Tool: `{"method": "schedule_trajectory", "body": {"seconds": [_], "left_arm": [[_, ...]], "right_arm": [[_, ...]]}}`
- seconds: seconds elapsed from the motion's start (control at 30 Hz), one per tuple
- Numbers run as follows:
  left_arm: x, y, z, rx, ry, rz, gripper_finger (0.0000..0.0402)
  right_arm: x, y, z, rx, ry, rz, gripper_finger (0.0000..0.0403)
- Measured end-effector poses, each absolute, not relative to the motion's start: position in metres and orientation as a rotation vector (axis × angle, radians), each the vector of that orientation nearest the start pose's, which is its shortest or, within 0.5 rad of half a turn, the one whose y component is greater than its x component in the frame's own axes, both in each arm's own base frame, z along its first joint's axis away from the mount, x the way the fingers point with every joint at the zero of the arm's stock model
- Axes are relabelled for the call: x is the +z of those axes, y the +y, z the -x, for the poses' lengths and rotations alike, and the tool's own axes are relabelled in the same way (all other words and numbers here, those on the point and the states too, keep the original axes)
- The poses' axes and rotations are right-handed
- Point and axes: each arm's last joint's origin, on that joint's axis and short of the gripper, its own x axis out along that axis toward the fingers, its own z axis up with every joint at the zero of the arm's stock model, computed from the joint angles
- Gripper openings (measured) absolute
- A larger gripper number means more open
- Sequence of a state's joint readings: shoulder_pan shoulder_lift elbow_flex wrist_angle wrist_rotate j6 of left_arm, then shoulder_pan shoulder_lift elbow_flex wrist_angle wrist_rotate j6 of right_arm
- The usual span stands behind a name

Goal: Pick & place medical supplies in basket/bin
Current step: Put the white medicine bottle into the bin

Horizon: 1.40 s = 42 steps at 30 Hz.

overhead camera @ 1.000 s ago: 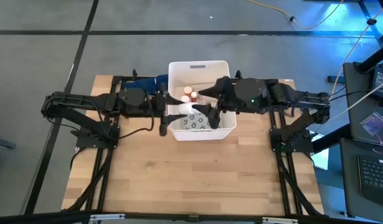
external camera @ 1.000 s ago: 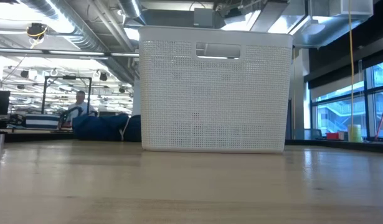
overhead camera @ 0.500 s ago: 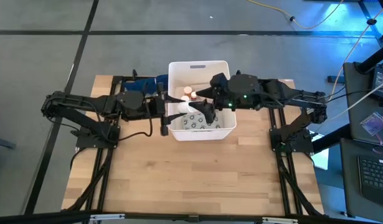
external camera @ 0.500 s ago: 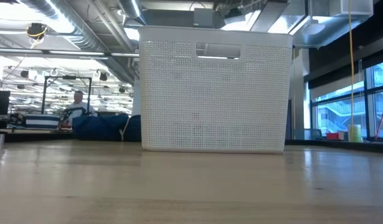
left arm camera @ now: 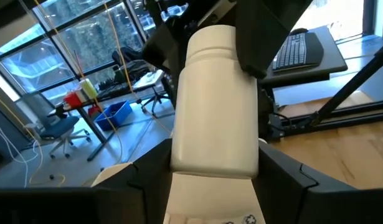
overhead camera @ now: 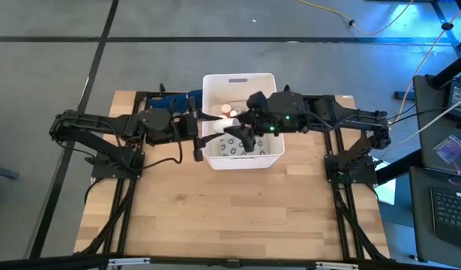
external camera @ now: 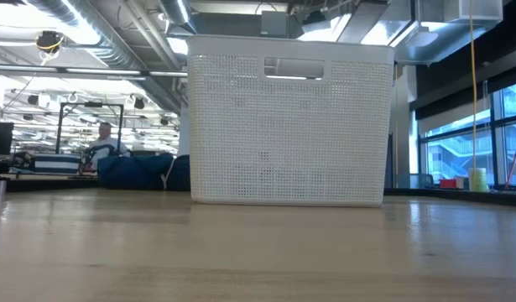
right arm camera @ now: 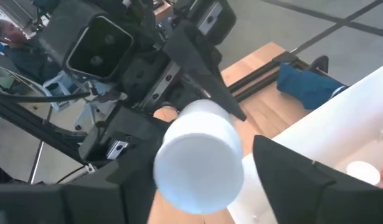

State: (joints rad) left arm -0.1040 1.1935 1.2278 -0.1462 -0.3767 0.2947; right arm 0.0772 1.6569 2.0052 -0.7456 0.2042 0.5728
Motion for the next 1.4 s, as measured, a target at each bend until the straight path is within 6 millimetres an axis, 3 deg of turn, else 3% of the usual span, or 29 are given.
{"method": "schedule_trajectory", "body": {"seconds": [0.23,0.53,0.77,1.03,1.2,1.4], "left_arm": [[0.406,-0.016,-0.259,0.275,0.158,-0.322,0.0186],[0.397,-0.014,-0.252,0.31,0.274,-0.292,0.0232],[0.397,-0.006,-0.213,0.453,0.397,-0.22,0.0243],[0.422,0.0,-0.167,0.513,0.272,-0.224,0.0244],[0.43,0.004,-0.147,0.575,0.232,-0.248,0.0244],[0.436,0.007,-0.131,0.65,0.188,-0.215,0.0244]], "right_arm": [[0.469,0.021,-0.341,-0.199,0.36,-0.488,0.0165],[0.47,0.021,-0.34,-0.181,0.357,-0.461,0.0165],[0.47,0.005,-0.336,-0.25,0.375,-0.456,0.0164],[0.433,-0.049,-0.358,-0.368,0.553,-0.358,0.0164],[0.398,-0.085,-0.376,-0.265,0.72,-0.318,0.0164],[0.344,-0.102,-0.399,-0.157,0.959,-0.269,0.0164]]}}
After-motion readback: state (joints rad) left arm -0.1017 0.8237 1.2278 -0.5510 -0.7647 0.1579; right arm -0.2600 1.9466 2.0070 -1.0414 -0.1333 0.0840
